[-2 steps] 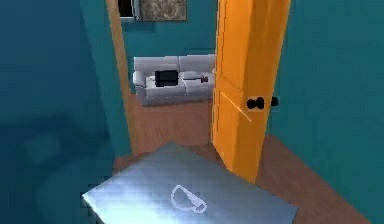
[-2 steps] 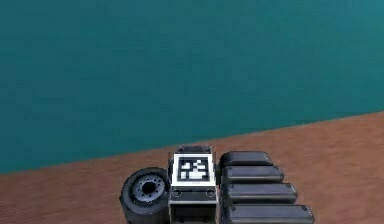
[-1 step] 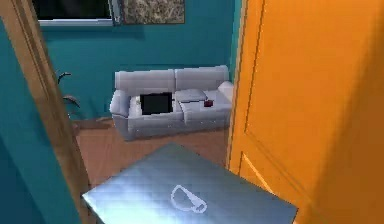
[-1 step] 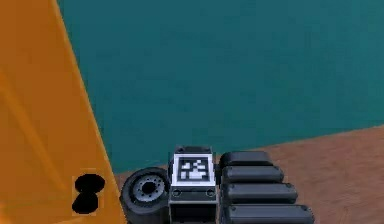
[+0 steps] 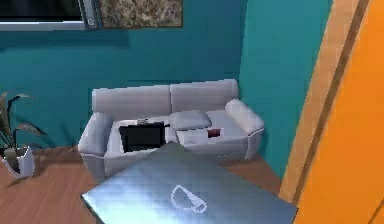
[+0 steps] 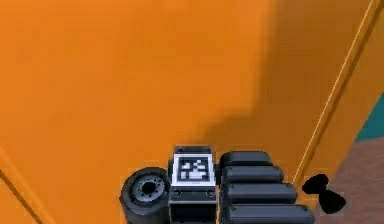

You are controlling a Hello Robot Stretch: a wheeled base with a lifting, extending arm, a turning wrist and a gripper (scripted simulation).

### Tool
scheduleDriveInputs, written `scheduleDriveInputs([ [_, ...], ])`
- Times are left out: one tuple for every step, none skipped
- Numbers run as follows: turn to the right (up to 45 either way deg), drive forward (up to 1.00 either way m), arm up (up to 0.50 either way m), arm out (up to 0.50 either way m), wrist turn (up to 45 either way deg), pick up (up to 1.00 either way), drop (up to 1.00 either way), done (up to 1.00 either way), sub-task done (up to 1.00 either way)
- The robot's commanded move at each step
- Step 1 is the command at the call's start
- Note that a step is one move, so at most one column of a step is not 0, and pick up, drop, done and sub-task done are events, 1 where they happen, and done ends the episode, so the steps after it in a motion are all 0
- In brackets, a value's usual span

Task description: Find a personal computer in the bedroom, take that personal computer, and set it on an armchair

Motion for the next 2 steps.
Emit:
scheduleDriveInputs([
  [-39.0, 0.0, 0.0, 0.0, 0.0, 0.0, 0.0, 0.0, 0.0],
  [0.0, 0.35, 0.0, 0.0, 0.0, 0.0, 0.0, 0.0, 0.0],
])
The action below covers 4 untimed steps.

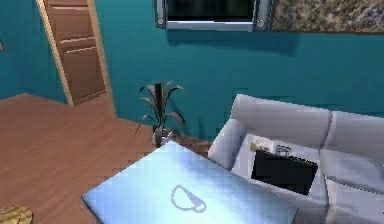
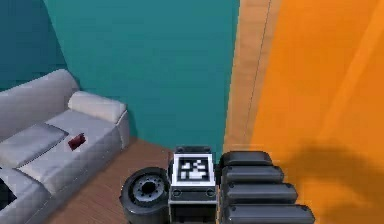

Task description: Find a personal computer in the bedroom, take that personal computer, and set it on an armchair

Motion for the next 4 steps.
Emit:
scheduleDriveInputs([
  [-3.0, 0.0, 0.0, 0.0, 0.0, 0.0, 0.0, 0.0, 0.0],
  [0.0, 0.3, 0.0, 0.0, 0.0, 0.0, 0.0, 0.0, 0.0],
  [27.0, 0.0, 0.0, 0.0, 0.0, 0.0, 0.0, 0.0, 0.0],
  [0.0, 0.3, 0.0, 0.0, 0.0, 0.0, 0.0, 0.0, 0.0],
])
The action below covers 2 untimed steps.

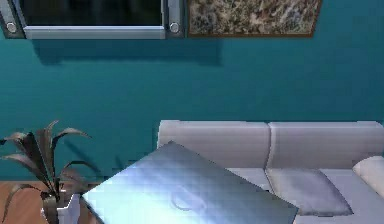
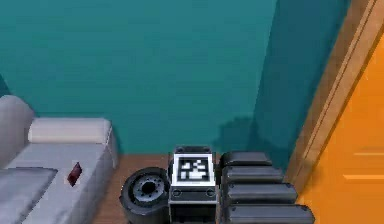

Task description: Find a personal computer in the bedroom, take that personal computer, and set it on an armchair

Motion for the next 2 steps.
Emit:
scheduleDriveInputs([
  [-45.0, 0.0, 0.0, 0.0, 0.0, 0.0, 0.0, 0.0, 0.0],
  [-24.0, 0.0, 0.0, 0.0, 0.0, 0.0, 0.0, 0.0, 0.0],
])
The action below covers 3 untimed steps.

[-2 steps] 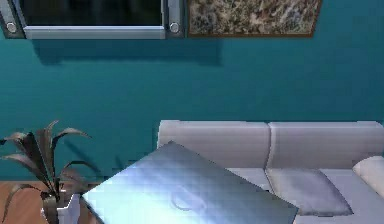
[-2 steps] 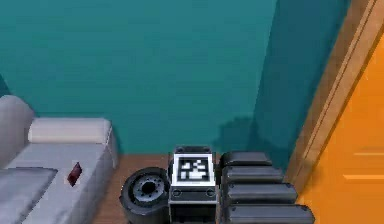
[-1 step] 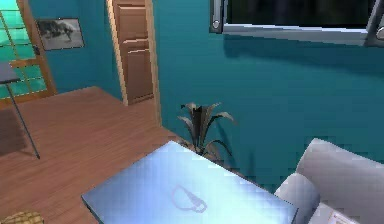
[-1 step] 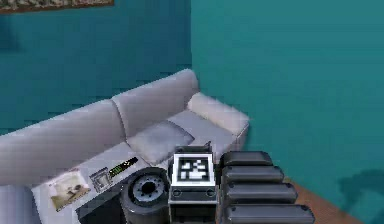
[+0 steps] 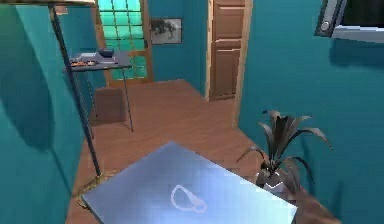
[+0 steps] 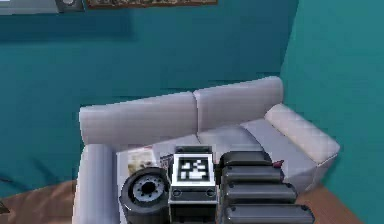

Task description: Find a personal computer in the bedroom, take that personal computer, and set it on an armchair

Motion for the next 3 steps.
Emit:
scheduleDriveInputs([
  [0.0, 1.0, 0.0, 0.0, 0.0, 0.0, 0.0, 0.0, 0.0],
  [-3.0, 0.0, 0.0, 0.0, 0.0, 0.0, 0.0, 0.0, 0.0],
  [9.0, 0.0, 0.0, 0.0, 0.0, 0.0, 0.0, 0.0, 0.0],
])
